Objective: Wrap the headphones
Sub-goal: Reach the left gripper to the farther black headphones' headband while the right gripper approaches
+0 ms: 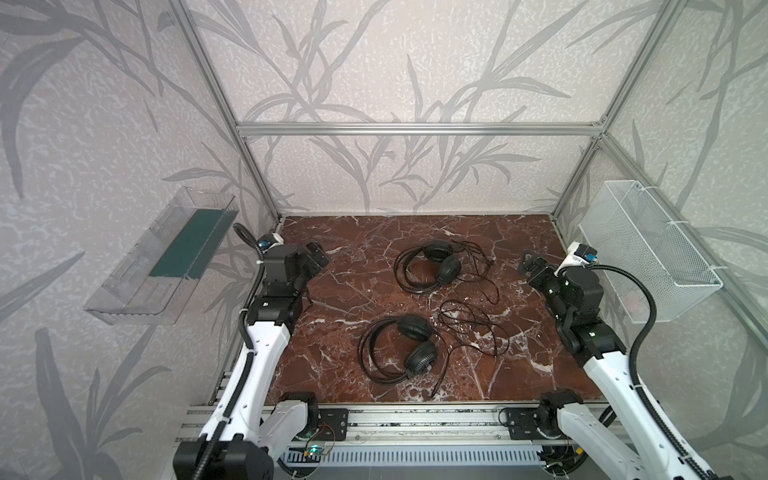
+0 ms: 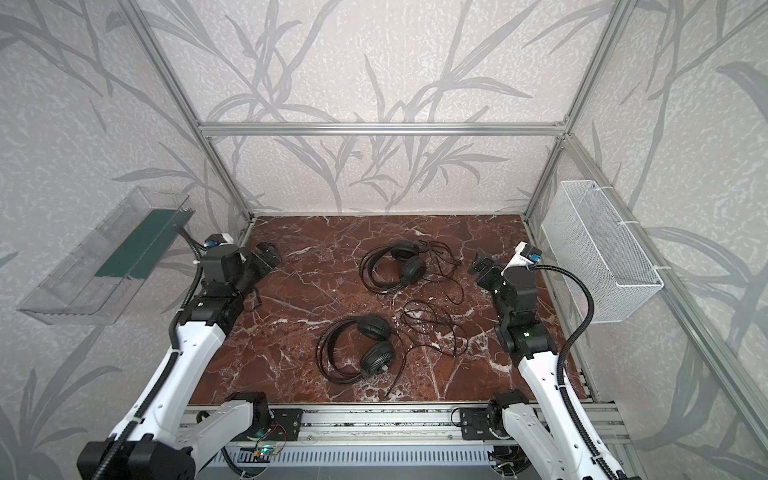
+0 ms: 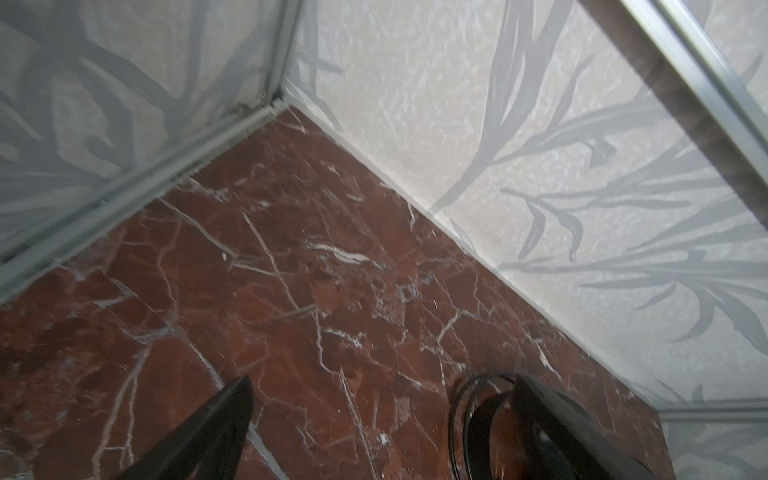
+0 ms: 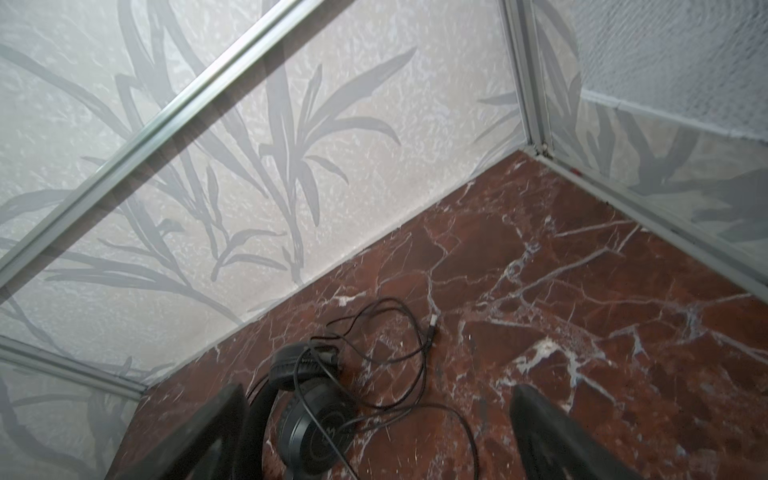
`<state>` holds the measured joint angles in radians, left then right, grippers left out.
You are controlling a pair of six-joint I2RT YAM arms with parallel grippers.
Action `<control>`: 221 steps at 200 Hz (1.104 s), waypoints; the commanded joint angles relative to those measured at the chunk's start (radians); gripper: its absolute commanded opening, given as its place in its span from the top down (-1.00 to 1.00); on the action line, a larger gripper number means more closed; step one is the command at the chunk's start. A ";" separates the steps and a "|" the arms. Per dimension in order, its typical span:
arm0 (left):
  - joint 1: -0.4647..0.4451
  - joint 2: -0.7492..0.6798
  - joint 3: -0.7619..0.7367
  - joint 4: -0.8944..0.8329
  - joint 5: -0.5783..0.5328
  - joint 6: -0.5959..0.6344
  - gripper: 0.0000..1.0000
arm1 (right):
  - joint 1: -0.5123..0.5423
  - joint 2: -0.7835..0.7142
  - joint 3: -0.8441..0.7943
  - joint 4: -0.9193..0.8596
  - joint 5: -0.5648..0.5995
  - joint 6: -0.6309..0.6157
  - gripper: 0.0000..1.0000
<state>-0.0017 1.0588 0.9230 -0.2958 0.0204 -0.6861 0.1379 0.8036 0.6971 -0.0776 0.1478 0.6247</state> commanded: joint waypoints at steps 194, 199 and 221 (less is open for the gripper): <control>-0.429 1.044 0.749 -0.398 0.077 0.035 -0.98 | 0.203 -0.066 -0.041 -0.135 -0.101 0.020 -0.98; -0.429 1.057 0.762 -0.403 0.066 0.040 -0.98 | 0.203 -0.071 -0.043 -0.135 -0.098 -0.010 -0.98; -0.417 1.127 0.835 -0.453 0.044 0.050 -0.96 | 0.204 -0.082 -0.043 -0.129 -0.111 -0.019 -0.98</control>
<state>-0.4263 2.1197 1.6775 -0.6968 0.0837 -0.6460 0.3351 0.7387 0.6643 -0.2436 0.0429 0.6392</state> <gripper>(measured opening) 0.987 0.991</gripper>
